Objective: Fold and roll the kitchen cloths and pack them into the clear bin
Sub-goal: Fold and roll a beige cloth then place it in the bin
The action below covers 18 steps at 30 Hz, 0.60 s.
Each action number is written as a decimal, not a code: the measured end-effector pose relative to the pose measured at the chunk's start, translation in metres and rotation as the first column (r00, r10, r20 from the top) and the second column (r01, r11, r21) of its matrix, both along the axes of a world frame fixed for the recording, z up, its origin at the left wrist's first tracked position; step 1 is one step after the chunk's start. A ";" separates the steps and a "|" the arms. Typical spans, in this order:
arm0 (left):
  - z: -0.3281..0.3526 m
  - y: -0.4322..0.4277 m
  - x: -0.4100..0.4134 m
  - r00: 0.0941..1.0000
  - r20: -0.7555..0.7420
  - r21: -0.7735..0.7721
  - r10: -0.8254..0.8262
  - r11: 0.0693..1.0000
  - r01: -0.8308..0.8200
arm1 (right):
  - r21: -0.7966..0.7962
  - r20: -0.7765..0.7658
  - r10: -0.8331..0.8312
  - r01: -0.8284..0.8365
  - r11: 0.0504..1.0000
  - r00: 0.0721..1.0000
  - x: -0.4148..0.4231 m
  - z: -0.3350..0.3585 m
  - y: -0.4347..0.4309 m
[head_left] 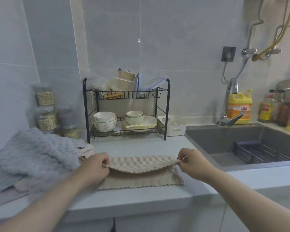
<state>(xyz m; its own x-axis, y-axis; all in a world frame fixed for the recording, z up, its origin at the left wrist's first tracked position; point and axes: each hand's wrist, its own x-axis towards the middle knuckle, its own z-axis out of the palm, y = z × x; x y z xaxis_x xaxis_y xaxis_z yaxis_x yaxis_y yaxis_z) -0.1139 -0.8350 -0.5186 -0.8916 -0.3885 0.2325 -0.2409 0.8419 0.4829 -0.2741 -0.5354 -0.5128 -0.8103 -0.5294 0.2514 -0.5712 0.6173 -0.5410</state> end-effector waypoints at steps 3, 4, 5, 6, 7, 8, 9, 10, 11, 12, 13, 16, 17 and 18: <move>-0.004 0.003 0.009 0.996 0.087 -0.040 -0.028 0.999 0.031 | 0.135 0.005 0.051 -0.051 0.990 0.999 0.009 -0.006 0.005; -0.005 0.003 0.011 0.992 0.124 -0.054 -0.035 0.998 0.042 | 0.183 -0.004 0.071 -0.069 0.981 0.997 0.011 -0.007 0.006; -0.006 0.003 0.014 0.987 0.154 -0.075 -0.042 0.996 0.054 | 0.226 -0.011 0.091 -0.086 0.970 0.996 0.013 -0.008 0.007; -0.007 0.003 0.016 0.983 0.177 -0.096 -0.051 0.993 0.069 | 0.268 -0.017 0.104 -0.096 0.959 0.994 0.015 -0.010 0.007; -0.008 0.002 0.018 0.979 0.196 -0.118 -0.061 0.989 0.085 | 0.303 -0.031 0.119 -0.104 0.947 0.992 0.016 -0.011 0.008; -0.009 0.002 0.019 0.975 0.212 -0.139 -0.069 0.985 0.100 | 0.330 -0.053 0.135 -0.110 0.937 0.989 0.017 -0.012 0.008; -0.010 0.001 0.021 0.971 0.226 -0.162 -0.078 0.980 0.116 | 0.350 -0.078 0.154 -0.118 0.929 0.985 0.016 -0.014 0.009; -0.010 0.001 0.023 0.968 0.235 -0.183 -0.087 0.974 0.132 | 0.362 -0.091 0.170 -0.126 0.924 0.981 0.016 -0.016 0.009; -0.011 0.002 0.024 0.967 0.235 -0.200 -0.098 0.969 0.146 | 0.371 -0.095 0.182 -0.135 0.919 0.979 0.016 -0.018 0.009; -0.013 0.002 0.026 0.967 0.230 -0.208 -0.110 0.965 0.159 | 0.375 -0.099 0.191 -0.142 0.916 0.977 0.015 -0.020 0.010; -0.014 0.003 0.026 0.967 0.225 -0.217 -0.122 0.961 0.172 | 0.379 -0.101 0.200 -0.148 0.913 0.975 0.014 -0.021 0.010; -0.017 0.004 0.029 0.963 0.231 -0.218 -0.138 0.957 0.189 | 0.388 -0.074 0.199 -0.156 0.909 0.977 0.016 -0.021 0.009; -0.017 0.003 0.030 0.964 0.223 -0.199 -0.142 0.962 0.187 | 0.383 -0.058 0.193 -0.157 0.910 0.979 0.018 -0.020 0.009; -0.015 0.004 0.031 0.968 0.210 -0.192 -0.137 0.965 0.178 | 0.371 -0.051 0.183 -0.151 0.916 0.982 0.020 -0.018 0.008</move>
